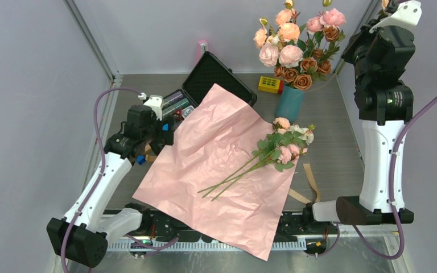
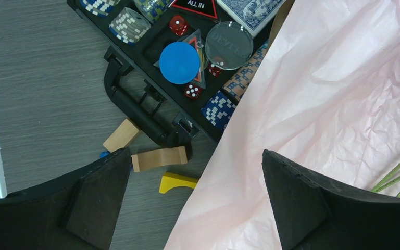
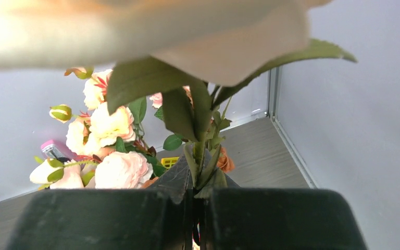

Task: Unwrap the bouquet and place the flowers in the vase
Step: Place the fake flower in the vase.

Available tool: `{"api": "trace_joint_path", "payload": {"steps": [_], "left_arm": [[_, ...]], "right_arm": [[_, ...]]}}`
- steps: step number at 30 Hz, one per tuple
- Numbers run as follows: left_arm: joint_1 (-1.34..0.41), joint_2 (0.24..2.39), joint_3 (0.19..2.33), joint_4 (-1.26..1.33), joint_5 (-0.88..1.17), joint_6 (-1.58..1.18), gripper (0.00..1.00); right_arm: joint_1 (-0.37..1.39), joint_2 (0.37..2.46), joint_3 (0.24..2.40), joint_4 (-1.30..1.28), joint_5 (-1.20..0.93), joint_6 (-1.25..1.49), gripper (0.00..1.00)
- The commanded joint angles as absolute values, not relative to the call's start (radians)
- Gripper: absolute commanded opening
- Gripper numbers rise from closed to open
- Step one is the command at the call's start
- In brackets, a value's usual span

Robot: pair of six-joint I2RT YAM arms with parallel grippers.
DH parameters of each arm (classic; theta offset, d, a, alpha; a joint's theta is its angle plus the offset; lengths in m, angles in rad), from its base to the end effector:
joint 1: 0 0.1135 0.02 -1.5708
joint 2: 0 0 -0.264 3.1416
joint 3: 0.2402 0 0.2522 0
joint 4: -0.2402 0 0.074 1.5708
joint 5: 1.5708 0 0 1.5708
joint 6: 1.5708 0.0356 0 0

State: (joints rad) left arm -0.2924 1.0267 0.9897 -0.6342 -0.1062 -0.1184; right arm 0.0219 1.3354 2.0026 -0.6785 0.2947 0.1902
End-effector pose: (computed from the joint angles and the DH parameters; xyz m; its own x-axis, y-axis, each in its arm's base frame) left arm 0.2079 -0.0587 0.3222 -0.6158 0.0627 -0.7854 0.1354 0.9904 -0.0270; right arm 0.2220 -0.0055 0.5677 0.0398 0.1818 -0.9825 0.2667 0.9457 0.1858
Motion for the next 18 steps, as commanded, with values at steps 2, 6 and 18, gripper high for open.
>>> {"api": "trace_joint_path", "payload": {"steps": [2,6,18], "left_arm": [[-0.288,1.004,0.988,-0.618,-0.124,-0.099,1.0],[-0.288,1.004,0.987,-0.618,-0.126,-0.097,1.0],[-0.288,1.005,0.986,-0.621,-0.13,-0.094,1.0]], "right_arm": [[0.017,1.391,2.118,-0.653,0.336,0.113,0.0],[0.017,1.422,2.174,-0.653,0.335,0.095,0.0],[0.017,1.484,2.214,-0.652,0.283,0.107,0.0]]}}
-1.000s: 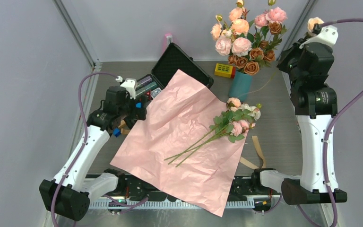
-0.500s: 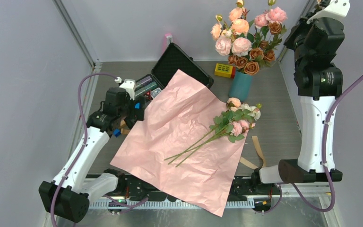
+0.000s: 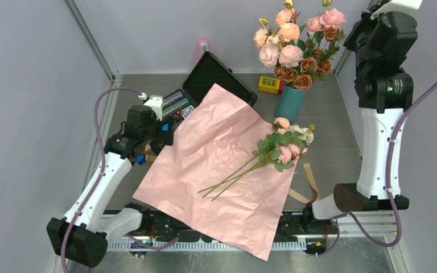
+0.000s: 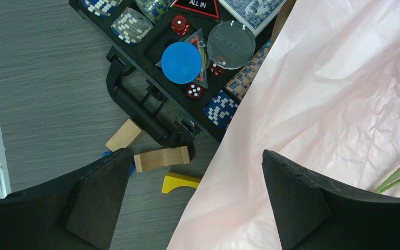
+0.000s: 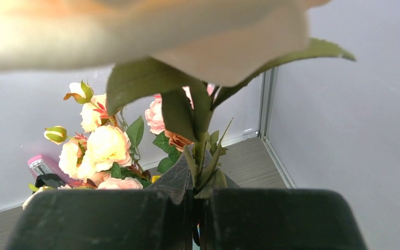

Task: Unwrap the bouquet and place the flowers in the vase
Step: Place the fake flower in the vase.

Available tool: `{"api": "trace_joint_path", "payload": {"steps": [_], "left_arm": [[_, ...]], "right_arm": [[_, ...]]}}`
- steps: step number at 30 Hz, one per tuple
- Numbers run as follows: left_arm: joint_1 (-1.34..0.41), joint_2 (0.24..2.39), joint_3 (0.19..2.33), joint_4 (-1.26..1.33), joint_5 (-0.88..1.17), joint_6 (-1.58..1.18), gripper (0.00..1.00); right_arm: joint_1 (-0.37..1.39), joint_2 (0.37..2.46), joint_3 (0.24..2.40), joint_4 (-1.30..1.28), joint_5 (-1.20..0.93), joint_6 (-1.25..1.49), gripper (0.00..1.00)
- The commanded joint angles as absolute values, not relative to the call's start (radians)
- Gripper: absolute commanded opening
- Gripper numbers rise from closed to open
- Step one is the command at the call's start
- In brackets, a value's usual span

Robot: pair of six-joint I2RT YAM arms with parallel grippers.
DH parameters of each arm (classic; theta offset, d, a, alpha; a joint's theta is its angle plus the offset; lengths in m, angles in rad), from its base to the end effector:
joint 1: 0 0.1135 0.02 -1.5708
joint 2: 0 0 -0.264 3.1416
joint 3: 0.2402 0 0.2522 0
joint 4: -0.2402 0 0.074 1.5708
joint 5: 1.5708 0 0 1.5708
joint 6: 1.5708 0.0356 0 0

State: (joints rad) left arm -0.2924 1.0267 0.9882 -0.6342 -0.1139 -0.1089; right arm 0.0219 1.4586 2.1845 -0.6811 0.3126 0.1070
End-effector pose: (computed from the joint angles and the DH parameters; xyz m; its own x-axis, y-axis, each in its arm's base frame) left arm 0.2080 -0.0584 0.3218 -0.6150 0.0724 -0.7852 0.1352 0.9907 -0.0146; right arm 0.2418 -0.0057 0.5881 0.0751 0.1033 -0.9918 0.2799 0.9524 0.1204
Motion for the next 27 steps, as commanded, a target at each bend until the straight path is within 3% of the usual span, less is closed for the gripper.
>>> {"api": "trace_joint_path", "payload": {"steps": [1,27], "left_arm": [[-0.288,1.004,0.987,-0.621,-0.13,-0.094,1.0],[-0.288,1.0,0.985,-0.62,-0.127,-0.094,1.0]], "right_arm": [[0.017,1.493,2.215,-0.653,0.278,0.109,0.0],[0.018,1.609,2.182,-0.617,0.105,0.123,0.0]]}}
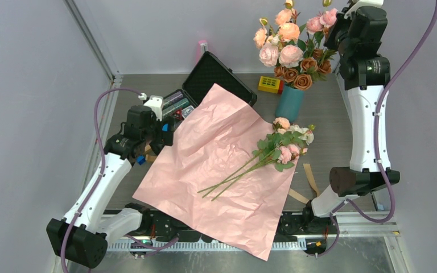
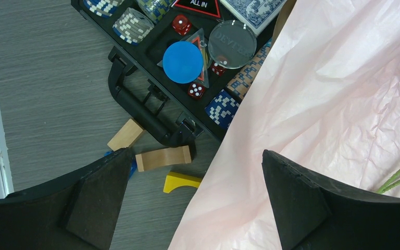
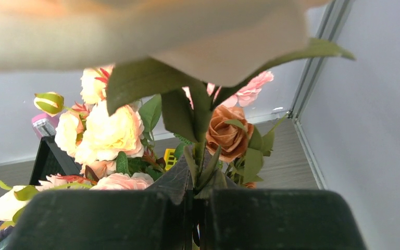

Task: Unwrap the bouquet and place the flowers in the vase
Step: Place the fake flower in the vase.

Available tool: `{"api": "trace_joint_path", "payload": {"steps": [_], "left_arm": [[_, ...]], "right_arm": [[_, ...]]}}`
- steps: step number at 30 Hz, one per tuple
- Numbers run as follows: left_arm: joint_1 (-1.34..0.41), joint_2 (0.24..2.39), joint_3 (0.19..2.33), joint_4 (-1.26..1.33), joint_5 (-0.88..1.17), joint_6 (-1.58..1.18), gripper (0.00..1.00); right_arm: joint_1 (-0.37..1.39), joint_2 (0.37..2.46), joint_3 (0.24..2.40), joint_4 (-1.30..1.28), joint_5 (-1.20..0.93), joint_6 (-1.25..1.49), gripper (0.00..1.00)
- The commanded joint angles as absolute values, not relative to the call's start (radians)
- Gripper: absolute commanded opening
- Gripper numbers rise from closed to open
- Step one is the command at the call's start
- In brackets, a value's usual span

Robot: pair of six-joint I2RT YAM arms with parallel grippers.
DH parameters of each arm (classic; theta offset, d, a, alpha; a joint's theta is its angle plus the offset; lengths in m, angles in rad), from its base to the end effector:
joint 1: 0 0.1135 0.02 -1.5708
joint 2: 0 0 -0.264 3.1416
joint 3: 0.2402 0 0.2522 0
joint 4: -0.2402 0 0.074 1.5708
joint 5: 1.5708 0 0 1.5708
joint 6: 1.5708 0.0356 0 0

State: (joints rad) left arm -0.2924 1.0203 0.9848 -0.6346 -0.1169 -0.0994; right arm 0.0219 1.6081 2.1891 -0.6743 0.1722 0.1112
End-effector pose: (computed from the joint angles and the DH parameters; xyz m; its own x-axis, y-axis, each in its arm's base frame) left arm 0.2066 -0.0579 0.3218 -0.6115 0.0812 -0.7871 0.1388 0.9903 -0.0057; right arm 0.3103 0.0007 0.5518 -0.0760 0.1077 -0.9913 0.1584 0.9828 0.0946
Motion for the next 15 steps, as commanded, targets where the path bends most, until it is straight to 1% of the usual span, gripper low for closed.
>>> {"api": "trace_joint_path", "payload": {"steps": [1,10,15], "left_arm": [[-0.288,1.0,0.985,-0.621,-0.127,-0.094,1.0],[-0.288,1.003,0.982,-0.621,-0.125,-0.094,1.0],[-0.288,1.005,0.981,-0.621,-0.127,-0.094,1.0]], "right_arm": [[0.017,1.604,2.157,-0.594,0.088,0.134,0.0],[0.017,1.635,2.092,-0.559,0.066,0.155,0.0],[0.017,1.615,1.989,-0.502,0.059,0.148,0.0]]}}
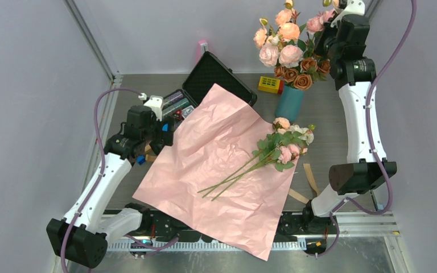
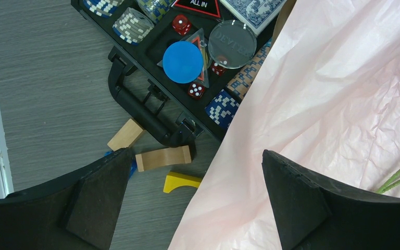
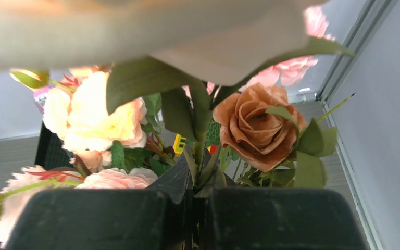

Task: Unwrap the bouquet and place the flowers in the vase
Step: Place the fake flower in the vase.

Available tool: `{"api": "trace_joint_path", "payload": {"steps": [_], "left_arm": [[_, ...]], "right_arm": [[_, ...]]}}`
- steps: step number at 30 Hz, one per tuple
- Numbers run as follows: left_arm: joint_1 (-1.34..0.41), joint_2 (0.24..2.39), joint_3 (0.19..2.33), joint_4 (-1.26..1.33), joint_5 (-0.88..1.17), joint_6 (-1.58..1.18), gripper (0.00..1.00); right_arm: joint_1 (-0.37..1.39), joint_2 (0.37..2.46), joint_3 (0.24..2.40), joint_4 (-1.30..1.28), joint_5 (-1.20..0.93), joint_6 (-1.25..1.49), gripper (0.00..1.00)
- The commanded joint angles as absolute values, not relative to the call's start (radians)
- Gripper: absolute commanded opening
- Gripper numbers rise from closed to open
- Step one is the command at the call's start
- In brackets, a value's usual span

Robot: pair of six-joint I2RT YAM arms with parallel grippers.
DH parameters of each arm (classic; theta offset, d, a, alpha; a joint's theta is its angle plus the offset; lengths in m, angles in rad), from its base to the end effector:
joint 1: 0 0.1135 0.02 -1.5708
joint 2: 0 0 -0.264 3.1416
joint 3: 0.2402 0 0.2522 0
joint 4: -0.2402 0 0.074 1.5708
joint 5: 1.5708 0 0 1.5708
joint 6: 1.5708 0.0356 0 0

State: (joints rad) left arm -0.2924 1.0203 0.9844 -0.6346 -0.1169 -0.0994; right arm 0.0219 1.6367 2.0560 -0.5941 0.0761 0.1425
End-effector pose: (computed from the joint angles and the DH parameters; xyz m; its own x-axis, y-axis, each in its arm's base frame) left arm 0.2066 -0.0579 0.3217 -0.6118 0.0812 -0.7868 0.1388 0.9903 -0.0056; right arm 0.3445 0.0048 0.5124 -0.1646 0.1380 -0.9767 0.0772 0.9889 0.1268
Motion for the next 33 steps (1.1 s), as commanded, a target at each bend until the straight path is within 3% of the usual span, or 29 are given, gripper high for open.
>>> {"api": "trace_joint_path", "payload": {"steps": [1,7,33], "left_arm": [[-0.288,1.007,0.981,-0.621,-0.128,-0.093,1.0],[-0.288,1.014,0.981,-0.62,-0.127,-0.092,1.0],[-0.288,1.022,0.979,-0.622,-0.132,-0.089,1.0]], "right_arm": [[0.017,1.602,1.945,-0.487,0.06,0.145,0.0],[0.017,1.561,1.816,-0.404,0.065,0.13,0.0],[0.017,1.582,1.657,-0.314,0.055,0.141,0.01]]}}
